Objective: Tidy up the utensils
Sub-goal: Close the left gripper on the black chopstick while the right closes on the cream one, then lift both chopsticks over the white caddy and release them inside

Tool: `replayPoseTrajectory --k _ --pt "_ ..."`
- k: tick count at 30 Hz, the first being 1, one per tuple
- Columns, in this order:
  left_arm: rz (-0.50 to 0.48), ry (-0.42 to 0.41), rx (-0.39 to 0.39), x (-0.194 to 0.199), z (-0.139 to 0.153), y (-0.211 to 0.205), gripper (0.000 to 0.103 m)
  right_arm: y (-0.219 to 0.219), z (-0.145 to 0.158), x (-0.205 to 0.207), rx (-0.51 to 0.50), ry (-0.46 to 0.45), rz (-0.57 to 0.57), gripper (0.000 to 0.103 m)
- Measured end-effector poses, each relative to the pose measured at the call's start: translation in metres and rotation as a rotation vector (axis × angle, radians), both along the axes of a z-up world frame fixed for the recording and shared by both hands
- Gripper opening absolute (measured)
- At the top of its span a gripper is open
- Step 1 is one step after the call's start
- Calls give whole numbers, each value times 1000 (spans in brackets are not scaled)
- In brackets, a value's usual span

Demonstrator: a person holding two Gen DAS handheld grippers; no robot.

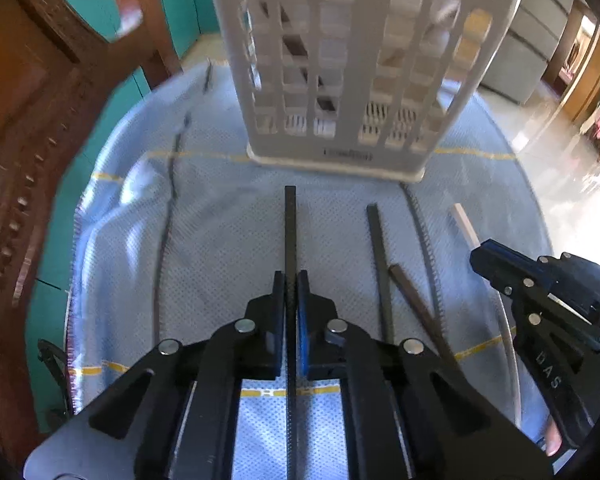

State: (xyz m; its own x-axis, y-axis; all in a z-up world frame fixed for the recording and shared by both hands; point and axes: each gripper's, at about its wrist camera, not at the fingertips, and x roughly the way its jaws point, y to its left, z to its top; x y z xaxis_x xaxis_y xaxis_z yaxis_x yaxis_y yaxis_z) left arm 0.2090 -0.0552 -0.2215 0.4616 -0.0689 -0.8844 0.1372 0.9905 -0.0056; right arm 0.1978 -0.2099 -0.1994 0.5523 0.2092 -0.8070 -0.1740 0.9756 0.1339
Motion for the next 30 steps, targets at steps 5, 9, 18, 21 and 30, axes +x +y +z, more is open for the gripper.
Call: replayPoseTrajectory --k 5,9,18,21,30 --pt "-34 -159 -54 -26 52 7 7 -15 56 -26 84 -188 36 6" --pt "-70 -274 -96 -51 96 11 7 -37 106 -60 190 -342 89 6" --pt "-104 -554 -192 -83 218 35 7 -64 208 -84 329 -553 106 7" --pt "-71 -658 -247 -76 258 46 7 -72 243 -65 437 -613 88 7" --pt "147 -786 -386 -24 272 75 7 -69 254 -25 486 -747 -142 7"
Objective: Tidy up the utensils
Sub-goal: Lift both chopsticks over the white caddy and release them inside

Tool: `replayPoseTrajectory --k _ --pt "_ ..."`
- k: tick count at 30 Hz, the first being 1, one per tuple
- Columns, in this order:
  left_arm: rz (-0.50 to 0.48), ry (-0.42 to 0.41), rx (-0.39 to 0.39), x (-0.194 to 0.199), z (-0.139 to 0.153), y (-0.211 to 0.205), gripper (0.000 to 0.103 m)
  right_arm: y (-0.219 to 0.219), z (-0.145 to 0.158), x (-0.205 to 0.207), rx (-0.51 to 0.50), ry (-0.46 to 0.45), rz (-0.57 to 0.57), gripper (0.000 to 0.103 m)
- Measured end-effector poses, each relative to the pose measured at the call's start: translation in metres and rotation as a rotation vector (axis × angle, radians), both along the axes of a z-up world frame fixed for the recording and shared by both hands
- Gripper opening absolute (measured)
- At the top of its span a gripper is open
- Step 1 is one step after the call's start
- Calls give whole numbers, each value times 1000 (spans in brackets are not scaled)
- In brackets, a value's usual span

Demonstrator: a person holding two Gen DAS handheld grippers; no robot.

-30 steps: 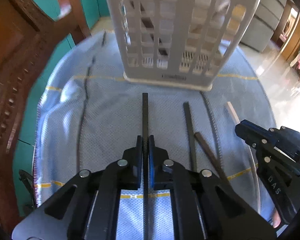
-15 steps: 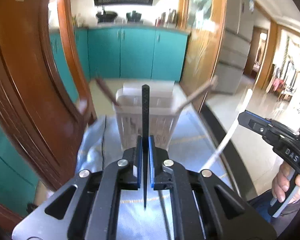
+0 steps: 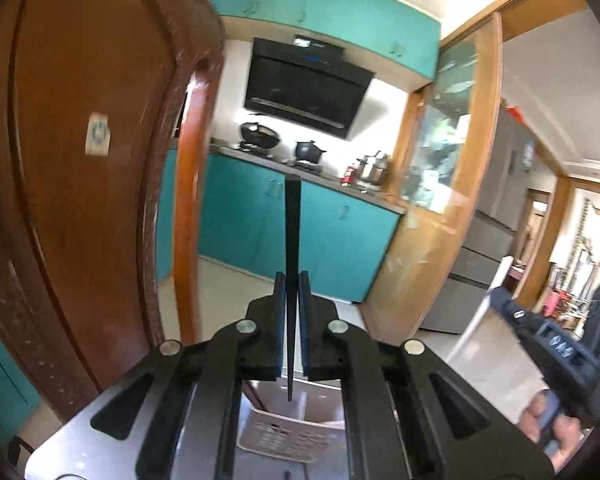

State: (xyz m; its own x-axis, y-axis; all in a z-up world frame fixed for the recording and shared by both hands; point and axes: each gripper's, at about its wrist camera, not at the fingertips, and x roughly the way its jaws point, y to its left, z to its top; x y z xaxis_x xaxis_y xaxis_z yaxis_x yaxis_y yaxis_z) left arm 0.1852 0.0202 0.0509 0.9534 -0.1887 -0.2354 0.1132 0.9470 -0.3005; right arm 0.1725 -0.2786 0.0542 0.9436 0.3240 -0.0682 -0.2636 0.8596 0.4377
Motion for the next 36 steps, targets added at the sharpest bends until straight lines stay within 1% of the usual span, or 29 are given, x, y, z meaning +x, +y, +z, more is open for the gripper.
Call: replayPoseTrajectory --k 2,5,8,10,11,14,17,20,23,26,27,32,34,36 --pt "11 28 8 14 -12 -2 7 0 -9 8 4 -2 -27 7" --pt "21 65 38 32 -30 -11 7 7 -25 19 -42 10 -66 7" --pt "13 122 74 47 -51 -22 7 13 -43 31 -82 55 -52 7" --pt "5 149 88 51 -64 -28 7 19 -52 37 -109 77 -54 7" --pt "2 158 95 53 -69 -31 7 22 -55 39 -114 83 -52 7" --pt "-3 181 112 56 -79 -38 7 22 -56 39 -81 84 -36 7" --pt "-8 193 124 58 -84 -41 7 14 -46 31 -10 46 -28 7" --pt "-16 211 131 56 -90 -43 7 5 -34 19 39 -34 -63 7" --pt "-13 220 161 55 -97 -49 7 4 -26 16 21 -98 -119 7" --pt "-12 217 189 51 -101 -51 8 5 -29 22 -11 -116 -148 7" --pt "-10 213 204 49 -103 -52 8 8 -34 28 -25 -107 -150 7" --pt "-16 207 218 39 -106 -48 8 18 -53 48 -75 -31 -123 7" --pt "-17 205 221 37 -106 -48 8 22 -59 53 -93 5 -114 7" --pt "-18 200 226 34 -106 -48 8 23 -63 52 -93 20 -103 8"
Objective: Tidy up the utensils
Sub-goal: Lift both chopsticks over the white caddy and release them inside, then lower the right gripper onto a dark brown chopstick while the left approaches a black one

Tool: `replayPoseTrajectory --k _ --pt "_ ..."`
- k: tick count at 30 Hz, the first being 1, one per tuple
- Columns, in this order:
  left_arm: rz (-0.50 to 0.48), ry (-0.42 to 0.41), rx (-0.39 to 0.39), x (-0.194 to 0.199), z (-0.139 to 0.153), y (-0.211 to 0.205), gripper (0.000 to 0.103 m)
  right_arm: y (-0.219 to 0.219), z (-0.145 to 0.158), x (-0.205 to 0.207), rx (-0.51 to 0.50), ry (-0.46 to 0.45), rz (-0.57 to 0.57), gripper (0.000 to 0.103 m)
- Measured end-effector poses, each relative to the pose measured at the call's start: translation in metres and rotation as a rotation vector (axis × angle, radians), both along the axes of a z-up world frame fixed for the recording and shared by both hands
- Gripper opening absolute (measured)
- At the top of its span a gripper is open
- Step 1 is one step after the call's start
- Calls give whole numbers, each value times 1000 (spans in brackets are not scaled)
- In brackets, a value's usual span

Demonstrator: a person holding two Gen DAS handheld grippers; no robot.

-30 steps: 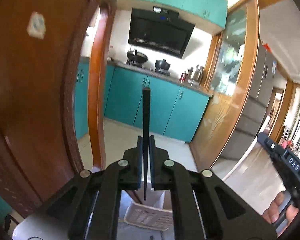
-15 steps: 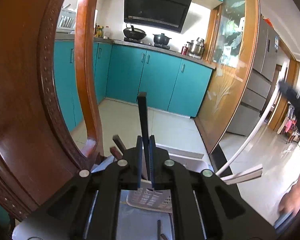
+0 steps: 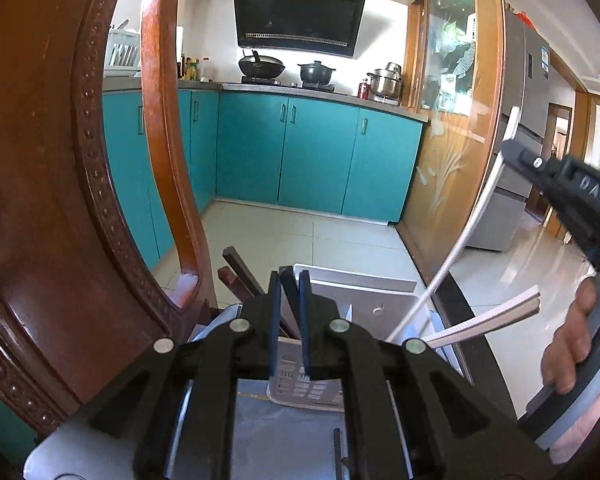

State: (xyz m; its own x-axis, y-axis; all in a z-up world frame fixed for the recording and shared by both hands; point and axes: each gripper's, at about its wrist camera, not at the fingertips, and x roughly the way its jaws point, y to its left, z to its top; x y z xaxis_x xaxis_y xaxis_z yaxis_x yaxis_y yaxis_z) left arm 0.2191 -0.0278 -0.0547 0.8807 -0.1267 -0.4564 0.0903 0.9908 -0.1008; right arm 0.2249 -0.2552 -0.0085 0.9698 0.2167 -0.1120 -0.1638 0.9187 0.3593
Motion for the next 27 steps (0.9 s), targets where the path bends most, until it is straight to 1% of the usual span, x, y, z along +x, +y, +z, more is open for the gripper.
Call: replayPoseTrajectory --k 1,2,3,4,5,7,10,13,16,18,19,20,23,25,26,27 --pt "0 -3 5 -1 0 -2 8 0 0 -1 0 3 4 10" --pt "-2 -7 12 -2 1 -4 9 0 0 -3 0 1 5 16" --pt "-3 -11 18 -3 1 -5 11 -1 1 -6 -2 -1 4 20" --pt "-6 -21 27 -7 2 -5 14 -1 4 -10 -1 -10 2 26" --pt "-8 -31 36 -10 2 -6 18 -3 7 -16 2 -23 4 30" --pt "-9 -53 59 -19 3 -7 21 -5 14 -27 5 -45 19 33" --pt "-19 -72 90 -30 3 -8 21 -5 21 -51 -8 -79 54 34" --pt "-27 -77 109 -41 1 -8 24 -1 21 -76 -56 -101 118 34" --pt "-32 -69 118 -47 -1 -8 25 11 4 -102 -144 -111 234 34" --pt "-35 -61 123 -49 -3 -7 25 20 -18 -113 -206 -90 316 33" --pt "-35 -57 129 -51 -5 -7 26 27 -37 -114 -256 -33 363 33" --pt "-34 -53 132 -53 -8 -6 26 34 -58 -109 -296 57 393 33" --pt "-30 -28 137 -53 -15 -5 27 51 -122 -75 -373 427 399 33" --pt "-21 1 148 -51 -24 -5 27 58 -154 -59 -395 586 406 33" --pt "-17 13 152 -50 -27 -4 27 63 -166 -54 -414 638 409 33" --pt "-10 31 156 -48 -31 -4 27 65 -173 -51 -424 666 410 33"
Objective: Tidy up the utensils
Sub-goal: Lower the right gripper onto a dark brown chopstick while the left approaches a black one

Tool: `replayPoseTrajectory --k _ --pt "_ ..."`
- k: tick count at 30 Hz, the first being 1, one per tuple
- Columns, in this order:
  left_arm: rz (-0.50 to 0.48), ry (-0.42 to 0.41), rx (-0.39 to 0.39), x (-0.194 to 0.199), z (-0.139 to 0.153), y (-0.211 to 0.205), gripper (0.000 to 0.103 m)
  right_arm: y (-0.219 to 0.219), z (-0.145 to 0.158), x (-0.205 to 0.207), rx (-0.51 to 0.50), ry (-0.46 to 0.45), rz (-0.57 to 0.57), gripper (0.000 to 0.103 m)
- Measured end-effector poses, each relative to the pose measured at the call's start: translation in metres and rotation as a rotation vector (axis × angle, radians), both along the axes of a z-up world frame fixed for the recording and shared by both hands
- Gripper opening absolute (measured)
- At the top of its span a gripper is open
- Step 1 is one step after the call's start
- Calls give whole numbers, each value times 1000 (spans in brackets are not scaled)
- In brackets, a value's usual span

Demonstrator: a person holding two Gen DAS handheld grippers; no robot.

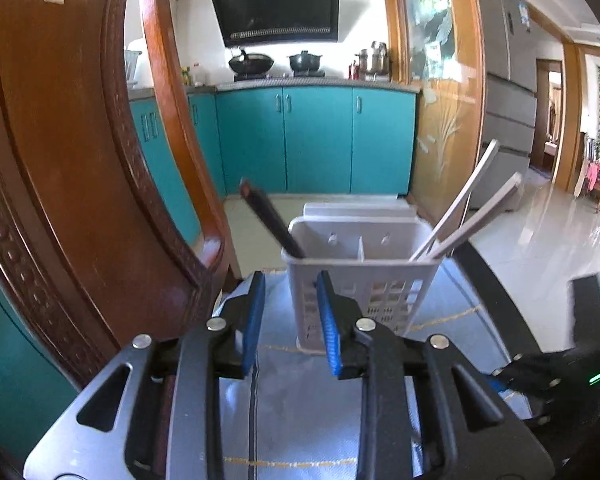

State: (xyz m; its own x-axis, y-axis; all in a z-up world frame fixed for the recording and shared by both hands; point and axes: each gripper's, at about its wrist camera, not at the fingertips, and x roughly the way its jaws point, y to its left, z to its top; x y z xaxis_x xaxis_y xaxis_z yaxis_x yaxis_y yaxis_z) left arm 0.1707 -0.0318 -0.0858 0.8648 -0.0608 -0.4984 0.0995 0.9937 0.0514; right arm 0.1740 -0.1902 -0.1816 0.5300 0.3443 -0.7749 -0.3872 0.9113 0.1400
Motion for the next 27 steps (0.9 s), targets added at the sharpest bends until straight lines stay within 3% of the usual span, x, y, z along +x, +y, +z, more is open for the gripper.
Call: replayPoseTrajectory --k 3,7,9,10,11,15,18,27 --pt "24 55 -7 7 -10 2 27 9 -22 4 -24 82 -4 33" --pt "35 153 -39 17 -27 5 27 17 -40 10 -74 124 -23 32" --pt "40 179 -37 20 -33 5 27 17 -42 10 -76 118 -35 23" --pt "43 192 -34 21 -37 4 27 18 -44 8 -79 117 -41 11" --pt "44 206 -31 23 -40 4 28 15 -46 9 -84 119 -63 7" --pt "29 258 -18 26 -57 -3 29 -5 -40 23 -67 142 -174 7" --pt "-2 308 -15 30 -71 -13 29 -30 -37 29 3 158 -261 7" --pt "-71 399 32 35 -105 -47 36 -53 -30 33 45 148 -335 13"
